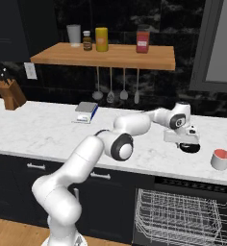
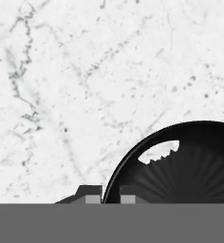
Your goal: Pick up the cup and bowl from the counter, place them in the dishwasher, and close the dishwasher door.
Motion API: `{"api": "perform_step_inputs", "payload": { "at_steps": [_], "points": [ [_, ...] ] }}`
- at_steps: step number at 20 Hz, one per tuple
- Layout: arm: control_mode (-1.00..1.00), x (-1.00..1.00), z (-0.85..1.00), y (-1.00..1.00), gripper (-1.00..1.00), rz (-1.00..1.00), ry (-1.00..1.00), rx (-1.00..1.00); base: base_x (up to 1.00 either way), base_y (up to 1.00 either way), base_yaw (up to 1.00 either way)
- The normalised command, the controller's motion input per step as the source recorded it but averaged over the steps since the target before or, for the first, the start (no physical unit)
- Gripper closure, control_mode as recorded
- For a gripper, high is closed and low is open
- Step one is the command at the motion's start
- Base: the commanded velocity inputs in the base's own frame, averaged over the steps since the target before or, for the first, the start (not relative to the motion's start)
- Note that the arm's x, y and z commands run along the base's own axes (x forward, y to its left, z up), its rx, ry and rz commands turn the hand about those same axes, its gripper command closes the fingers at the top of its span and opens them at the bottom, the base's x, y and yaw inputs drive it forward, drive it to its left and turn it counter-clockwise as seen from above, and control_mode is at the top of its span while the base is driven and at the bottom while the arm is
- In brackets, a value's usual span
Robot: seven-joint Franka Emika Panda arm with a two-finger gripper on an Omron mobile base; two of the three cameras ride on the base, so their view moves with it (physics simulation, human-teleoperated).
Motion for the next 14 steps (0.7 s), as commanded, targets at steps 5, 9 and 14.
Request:
{"api": "perform_step_inputs", "payload": {
  "at_steps": [5,9,14],
  "points": [
    [-1.00,-0.86,0.00,-0.04,1.00,0.00,-0.02,0.41,0.00,0.00,0.00],
    [-1.00,-1.00,0.18,0.00,1.00,0.00,-0.08,0.40,0.00,0.00,0.00],
    [-1.00,-1.00,0.31,0.32,1.00,0.00,-0.12,0.24,0.00,0.00,0.00]
  ]
}}
